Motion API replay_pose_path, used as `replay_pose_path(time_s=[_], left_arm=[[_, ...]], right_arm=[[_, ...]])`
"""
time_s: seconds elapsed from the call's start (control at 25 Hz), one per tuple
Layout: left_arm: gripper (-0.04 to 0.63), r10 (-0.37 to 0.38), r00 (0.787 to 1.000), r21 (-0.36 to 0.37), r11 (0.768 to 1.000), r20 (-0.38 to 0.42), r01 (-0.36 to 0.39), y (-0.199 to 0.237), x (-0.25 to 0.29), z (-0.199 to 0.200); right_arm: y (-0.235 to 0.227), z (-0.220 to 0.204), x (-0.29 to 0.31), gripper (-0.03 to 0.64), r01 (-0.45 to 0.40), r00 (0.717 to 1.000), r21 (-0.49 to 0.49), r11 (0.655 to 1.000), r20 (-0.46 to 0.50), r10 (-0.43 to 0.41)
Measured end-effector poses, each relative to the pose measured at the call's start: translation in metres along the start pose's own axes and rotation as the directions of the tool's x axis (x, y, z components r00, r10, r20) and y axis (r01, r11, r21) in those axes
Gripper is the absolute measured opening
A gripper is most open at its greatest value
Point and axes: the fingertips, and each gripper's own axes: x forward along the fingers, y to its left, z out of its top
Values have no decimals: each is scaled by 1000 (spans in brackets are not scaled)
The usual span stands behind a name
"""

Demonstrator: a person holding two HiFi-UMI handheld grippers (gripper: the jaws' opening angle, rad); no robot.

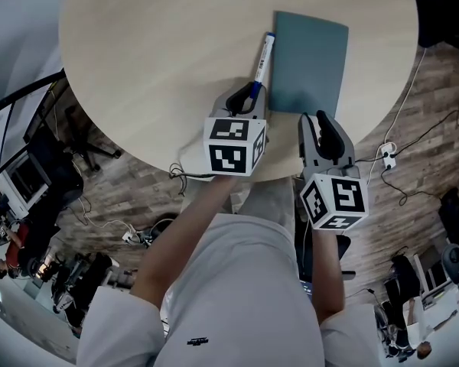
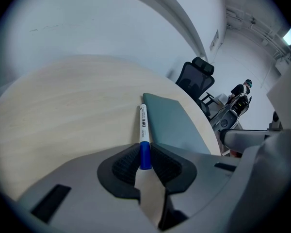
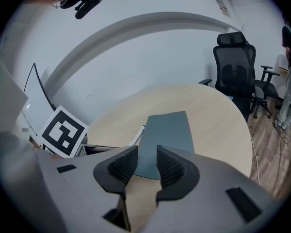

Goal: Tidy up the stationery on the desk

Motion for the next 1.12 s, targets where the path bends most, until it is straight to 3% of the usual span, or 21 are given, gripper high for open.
replay_pose_path(time_s=[0.4,0.8,1.12], left_arm=[[79,-97,995,-5,995,7,97,-30,15,0],[81,-77,997,0,997,19,77,-29,10,5],[93,-87,996,47,995,28,86,-34,-17,15]], right_arm=[[-22,1,2,143,-4,1000,18,1000,-6,4],[-23,5,2,143,-12,1000,11,1000,-2,12],[-14,8,-15,143,13,1000,9,1000,22,-13]])
